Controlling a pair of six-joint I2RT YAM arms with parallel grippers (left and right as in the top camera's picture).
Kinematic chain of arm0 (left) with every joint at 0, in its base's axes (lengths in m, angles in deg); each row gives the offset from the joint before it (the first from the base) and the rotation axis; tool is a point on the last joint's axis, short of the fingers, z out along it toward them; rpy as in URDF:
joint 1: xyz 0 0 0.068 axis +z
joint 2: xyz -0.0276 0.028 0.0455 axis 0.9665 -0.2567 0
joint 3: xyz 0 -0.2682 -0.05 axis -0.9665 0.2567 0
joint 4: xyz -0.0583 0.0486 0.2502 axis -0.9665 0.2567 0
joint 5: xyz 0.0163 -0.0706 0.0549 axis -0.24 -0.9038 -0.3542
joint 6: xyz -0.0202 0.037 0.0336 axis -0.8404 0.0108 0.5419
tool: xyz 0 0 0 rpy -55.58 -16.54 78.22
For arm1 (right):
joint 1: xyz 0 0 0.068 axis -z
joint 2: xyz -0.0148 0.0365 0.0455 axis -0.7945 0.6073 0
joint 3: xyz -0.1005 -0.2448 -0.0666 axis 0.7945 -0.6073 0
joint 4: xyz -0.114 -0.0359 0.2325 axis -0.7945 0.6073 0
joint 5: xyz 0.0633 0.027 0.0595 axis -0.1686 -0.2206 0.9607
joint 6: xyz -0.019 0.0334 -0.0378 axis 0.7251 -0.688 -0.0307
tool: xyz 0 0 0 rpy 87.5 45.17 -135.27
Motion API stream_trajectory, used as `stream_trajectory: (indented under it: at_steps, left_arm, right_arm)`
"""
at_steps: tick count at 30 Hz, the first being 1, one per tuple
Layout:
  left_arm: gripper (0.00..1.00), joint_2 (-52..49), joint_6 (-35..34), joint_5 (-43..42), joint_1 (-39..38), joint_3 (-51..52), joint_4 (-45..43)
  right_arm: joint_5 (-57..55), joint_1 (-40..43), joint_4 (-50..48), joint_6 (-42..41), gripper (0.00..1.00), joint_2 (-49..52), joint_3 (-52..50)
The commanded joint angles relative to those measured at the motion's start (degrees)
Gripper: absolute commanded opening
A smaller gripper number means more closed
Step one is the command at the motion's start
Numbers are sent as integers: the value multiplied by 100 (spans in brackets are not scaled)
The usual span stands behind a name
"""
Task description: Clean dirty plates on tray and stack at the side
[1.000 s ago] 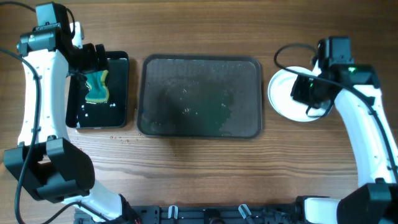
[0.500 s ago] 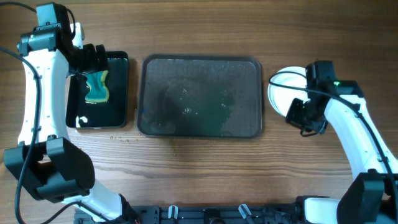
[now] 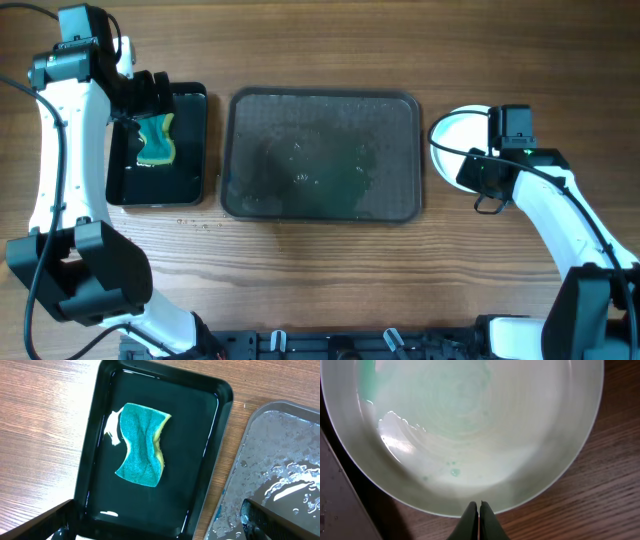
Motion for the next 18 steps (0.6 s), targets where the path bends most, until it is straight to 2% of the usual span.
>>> stream_trajectory:
  at_steps: [1,4,6,9,12,13,14,18]
  left_arm:
    - [100,-46,-55,33,7,-17,0]
    - [100,-46,-55,33,7,-17,0]
    - [100,-46,-55,33,7,-17,0]
    - [100,-46,-52,33,7,-17,0]
    - [100,-46,-55,33,7,-17,0]
    - [100,-46,-55,33,7,-17,0]
    - [100,-46,-52,33,7,-17,0]
    - [100,-46,-55,33,7,-17,0]
  right_arm:
    - [448,2,-70,260,4,210,-4]
    - [861,0,267,448,4,-35,278]
    - [1128,0,590,621,8,-337,649]
    - [1325,0,1290,787,30,-946,1423]
    - [1327,0,2050,743,60,-1517,2175]
    - [1349,0,2194,702,75,-1644,2310]
    - [1458,0,2369,584,100,-1860,2507]
    - [1521,0,2153,-107,100,-2527,2592]
